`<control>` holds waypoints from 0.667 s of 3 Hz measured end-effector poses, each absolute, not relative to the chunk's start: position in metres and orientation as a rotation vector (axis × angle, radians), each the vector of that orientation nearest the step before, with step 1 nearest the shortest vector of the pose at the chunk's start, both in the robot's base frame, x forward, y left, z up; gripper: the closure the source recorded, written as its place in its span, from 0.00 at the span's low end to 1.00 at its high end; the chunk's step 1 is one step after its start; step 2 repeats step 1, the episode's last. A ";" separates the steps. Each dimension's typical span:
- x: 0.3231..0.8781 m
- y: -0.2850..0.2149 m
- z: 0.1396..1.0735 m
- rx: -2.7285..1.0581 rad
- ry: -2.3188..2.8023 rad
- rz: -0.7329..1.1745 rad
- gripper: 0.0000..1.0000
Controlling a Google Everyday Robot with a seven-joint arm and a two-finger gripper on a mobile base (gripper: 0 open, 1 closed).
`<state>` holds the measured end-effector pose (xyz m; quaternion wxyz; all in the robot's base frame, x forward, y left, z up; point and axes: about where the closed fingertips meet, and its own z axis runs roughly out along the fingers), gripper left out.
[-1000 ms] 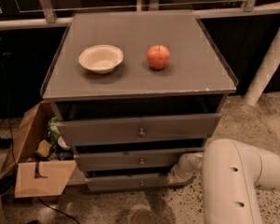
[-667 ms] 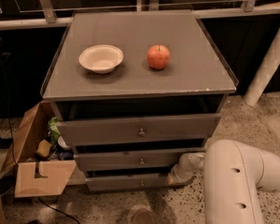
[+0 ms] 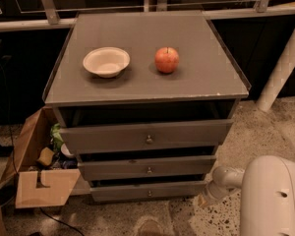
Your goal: Close bottom drawer
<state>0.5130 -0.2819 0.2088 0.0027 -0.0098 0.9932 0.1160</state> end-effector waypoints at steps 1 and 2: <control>0.511 -0.284 0.209 -0.027 3.118 0.363 0.81; 0.511 -0.284 0.209 -0.027 3.118 0.363 0.81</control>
Offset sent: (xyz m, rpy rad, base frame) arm 0.0000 0.0000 0.0000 0.0000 0.0000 0.0000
